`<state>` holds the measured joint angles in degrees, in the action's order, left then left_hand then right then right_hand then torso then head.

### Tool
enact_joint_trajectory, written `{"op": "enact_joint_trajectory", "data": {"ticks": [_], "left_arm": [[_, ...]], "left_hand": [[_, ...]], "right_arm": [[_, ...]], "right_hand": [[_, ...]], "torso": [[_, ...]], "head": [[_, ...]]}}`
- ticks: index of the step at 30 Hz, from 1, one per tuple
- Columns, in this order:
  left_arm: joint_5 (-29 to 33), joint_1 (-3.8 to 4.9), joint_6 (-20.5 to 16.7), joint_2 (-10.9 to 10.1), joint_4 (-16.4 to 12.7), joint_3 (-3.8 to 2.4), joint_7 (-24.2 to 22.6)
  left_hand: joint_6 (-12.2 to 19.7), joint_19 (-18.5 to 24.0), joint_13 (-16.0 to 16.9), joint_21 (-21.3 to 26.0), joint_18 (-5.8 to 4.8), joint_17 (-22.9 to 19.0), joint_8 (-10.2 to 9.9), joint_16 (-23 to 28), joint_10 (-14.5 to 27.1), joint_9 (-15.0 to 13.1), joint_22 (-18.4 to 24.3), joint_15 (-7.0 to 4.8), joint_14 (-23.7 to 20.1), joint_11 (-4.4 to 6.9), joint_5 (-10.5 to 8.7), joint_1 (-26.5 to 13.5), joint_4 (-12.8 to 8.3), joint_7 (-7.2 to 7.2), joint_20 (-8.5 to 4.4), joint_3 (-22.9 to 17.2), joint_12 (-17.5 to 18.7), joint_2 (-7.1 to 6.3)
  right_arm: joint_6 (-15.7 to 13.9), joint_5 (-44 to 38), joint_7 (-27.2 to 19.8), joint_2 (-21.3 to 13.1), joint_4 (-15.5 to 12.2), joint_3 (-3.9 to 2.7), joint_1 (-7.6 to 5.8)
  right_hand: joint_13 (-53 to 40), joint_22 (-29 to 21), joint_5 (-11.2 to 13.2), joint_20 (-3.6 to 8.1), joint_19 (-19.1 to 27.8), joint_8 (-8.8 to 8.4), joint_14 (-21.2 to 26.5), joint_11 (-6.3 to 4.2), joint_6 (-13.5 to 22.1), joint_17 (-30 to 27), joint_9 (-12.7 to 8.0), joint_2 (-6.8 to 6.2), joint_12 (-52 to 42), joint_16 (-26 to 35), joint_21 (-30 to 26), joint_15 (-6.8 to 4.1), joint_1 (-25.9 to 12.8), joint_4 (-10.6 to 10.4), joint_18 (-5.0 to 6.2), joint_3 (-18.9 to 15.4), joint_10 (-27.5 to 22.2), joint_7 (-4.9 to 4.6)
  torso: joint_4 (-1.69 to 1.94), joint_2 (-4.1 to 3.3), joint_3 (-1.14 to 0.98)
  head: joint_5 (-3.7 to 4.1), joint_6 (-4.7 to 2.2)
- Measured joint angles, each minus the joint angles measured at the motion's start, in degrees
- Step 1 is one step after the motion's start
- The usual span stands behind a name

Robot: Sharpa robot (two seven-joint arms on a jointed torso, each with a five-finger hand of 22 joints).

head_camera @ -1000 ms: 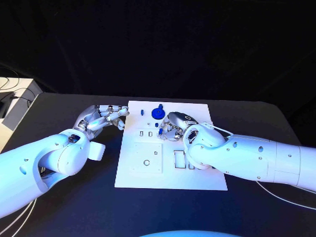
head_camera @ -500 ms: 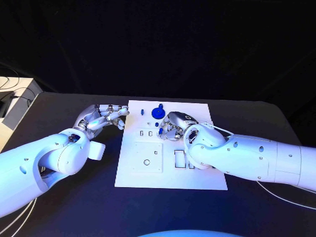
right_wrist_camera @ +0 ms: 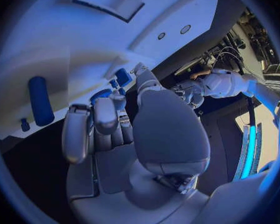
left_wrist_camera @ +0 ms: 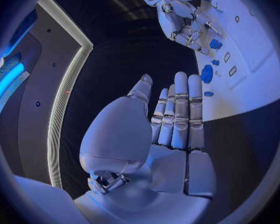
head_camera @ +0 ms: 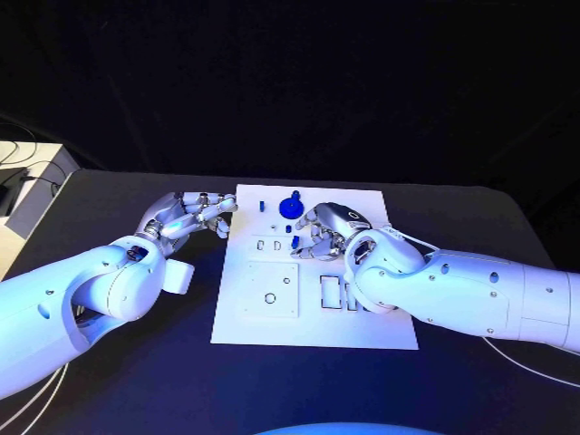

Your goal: Assemble the parts on the task board

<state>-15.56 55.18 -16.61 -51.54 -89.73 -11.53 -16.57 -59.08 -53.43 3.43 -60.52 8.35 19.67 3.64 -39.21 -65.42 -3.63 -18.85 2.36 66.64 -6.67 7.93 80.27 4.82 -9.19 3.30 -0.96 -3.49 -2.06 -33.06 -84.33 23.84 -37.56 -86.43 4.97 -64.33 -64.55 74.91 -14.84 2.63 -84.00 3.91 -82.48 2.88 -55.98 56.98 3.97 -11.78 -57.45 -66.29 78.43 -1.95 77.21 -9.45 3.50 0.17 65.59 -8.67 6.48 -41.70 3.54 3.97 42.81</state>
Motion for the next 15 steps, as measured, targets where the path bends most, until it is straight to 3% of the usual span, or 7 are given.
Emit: {"op": "enact_joint_trajectory", "data": {"ticks": [7, 11, 12, 15], "left_arm": [[0.0, 0.0, 0.0, 0.1, 0.1, 0.0, 0.0], [-0.4, 0.0, 0.0, 0.1, 0.3, 0.0, 0.2], [-0.6, 0.0, 0.0, 0.2, 0.4, 0.0, 0.4], [-1.7, 0.01, 0.0, 0.3, 0.6, 0.0, 1.5]], "left_hand": [[0.0, 0.0, 0.0, 0.0, 0.0, 0.0, 0.0, 0.0, 0.0, 0.0, 0.1, 0.0, 0.0, 0.0, 0.0, 0.0, 0.0, 0.0, 0.0, 0.0, 0.0, 0.0], [0.6, 0.0, 0.0, 0.0, -0.01, 0.0, 0.0, 0.0, -1.6, 0.0, 0.1, 0.0, 0.0, 0.42, 0.0, 0.0, 0.0, -0.63, 0.0, 0.4, -0.1, -0.05], [0.8, 0.0, 0.1, 0.0, -0.01, 0.0, 0.0, 0.0, -2.1, 0.0, 0.1, 0.0, 0.0, 0.45, 0.0, -0.3, -0.1, -0.8, 0.0, 0.8, -0.4, -0.32], [0.9, -0.4, 0.6, -0.3, -0.05, 0.8, 0.7, -1.1, -4.2, 0.0, 0.0, -0.54, 0.5, 1.03, 0.0, -1.3, 0.3, -0.65, -0.34, 1.6, -2.3, -1.28]], "right_arm": [[-2.1, 0.2, -1.4, -1.3, -1.4, -0.21, 0.03], [-4.0, 1.9, -3.2, -3.1, -2.7, -0.66, -0.07], [-4.6, 2.8, -4.0, -3.5, -2.9, -0.73, -0.19], [-6.1, 7.6, -7.8, -5.3, -3.4, -0.89, -1.2]], "right_hand": [[0.2, 0.0, 0.0, 0.0, 0.0, 0.0, 0.0, 0.0, 0.1, 0.0, 0.0, 0.0, 0.0, 0.0, 0.0, 0.0, 0.0, -0.1, 0.0, 0.1, 0.0, -0.13], [0.2, 0.0, -1.1, 0.0, 0.0, 0.0, 0.0, 0.01, 0.2, 0.1, 0.1, 0.14, -0.4, 0.0, 0.0, 0.0, -0.1, -0.1, 0.0, 0.1, 0.0, -0.17], [0.2, 0.0, -1.7, 0.0, 0.0, 0.0, 0.0, 0.01, 0.1, 0.0, 0.1, 0.97, -0.4, 0.0, -0.1, 0.0, -0.4, -0.1, 0.0, 0.1, 0.0, -0.2], [0.5, 0.0, -3.7, 0.0, 0.0, 0.0, 0.0, -0.3, -1.3, -0.3, 0.2, 4.14, -0.4, 0.0, -0.7, 0.0, -1.5, 2.8, 0.0, -0.5, -0.3, 0.0]], "torso": [[0.0, 0.0, -0.03], [-0.05, 0.01, -0.04], [-0.09, 0.03, -0.07], [-0.23, 0.09, -0.11]], "head": [[0.06, -0.05], [0.03, -0.21], [0.0, -0.27], [-0.14, -0.49]]}}
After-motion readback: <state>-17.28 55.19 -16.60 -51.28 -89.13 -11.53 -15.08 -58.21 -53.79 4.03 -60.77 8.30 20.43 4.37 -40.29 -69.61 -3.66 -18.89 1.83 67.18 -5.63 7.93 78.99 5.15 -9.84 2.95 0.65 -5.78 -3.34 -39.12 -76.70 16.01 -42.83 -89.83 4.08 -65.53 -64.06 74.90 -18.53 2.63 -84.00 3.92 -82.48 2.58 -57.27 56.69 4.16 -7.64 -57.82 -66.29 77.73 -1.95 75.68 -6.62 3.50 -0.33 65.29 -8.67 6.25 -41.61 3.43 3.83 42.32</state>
